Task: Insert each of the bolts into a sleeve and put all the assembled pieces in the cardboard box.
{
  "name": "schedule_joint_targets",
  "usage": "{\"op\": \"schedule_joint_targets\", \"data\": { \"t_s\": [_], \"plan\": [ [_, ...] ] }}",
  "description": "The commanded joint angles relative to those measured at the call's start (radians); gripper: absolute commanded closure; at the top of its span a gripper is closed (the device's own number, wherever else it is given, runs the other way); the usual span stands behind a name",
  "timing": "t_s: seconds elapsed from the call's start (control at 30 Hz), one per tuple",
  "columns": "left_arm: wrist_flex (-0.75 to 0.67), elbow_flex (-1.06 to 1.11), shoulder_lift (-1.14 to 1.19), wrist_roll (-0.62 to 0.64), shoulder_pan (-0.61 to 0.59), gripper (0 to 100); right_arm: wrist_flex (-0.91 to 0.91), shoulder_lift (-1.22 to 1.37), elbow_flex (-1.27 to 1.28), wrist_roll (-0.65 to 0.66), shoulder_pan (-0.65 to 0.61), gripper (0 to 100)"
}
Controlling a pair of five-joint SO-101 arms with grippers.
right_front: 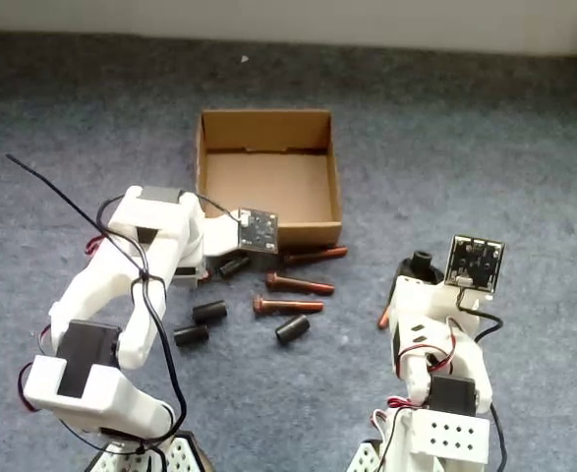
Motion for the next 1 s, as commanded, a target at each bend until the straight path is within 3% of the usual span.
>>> {"op": "schedule_joint_targets", "data": {
  "t_s": [0.0,0.2,0.43,0.7,0.97],
  "plan": [
    [-0.023,0.004,-0.033,-0.101,0.077,85,-0.024,-0.016,-0.005,0.014,-0.012,99.3],
    [-0.025,0.005,-0.033,-0.098,0.120,85,-0.024,-0.016,-0.005,0.014,-0.012,99.3],
    [-0.018,0.007,-0.035,0.025,0.180,85,-0.024,-0.016,-0.005,0.015,-0.012,99.3],
    [-0.015,0.005,-0.082,0.026,0.097,85,-0.024,-0.016,-0.005,0.015,-0.012,99.3],
    [0.146,0.005,-0.335,0.020,0.007,85,-0.024,-0.016,-0.005,0.015,-0.012,99.3]
  ]
}}
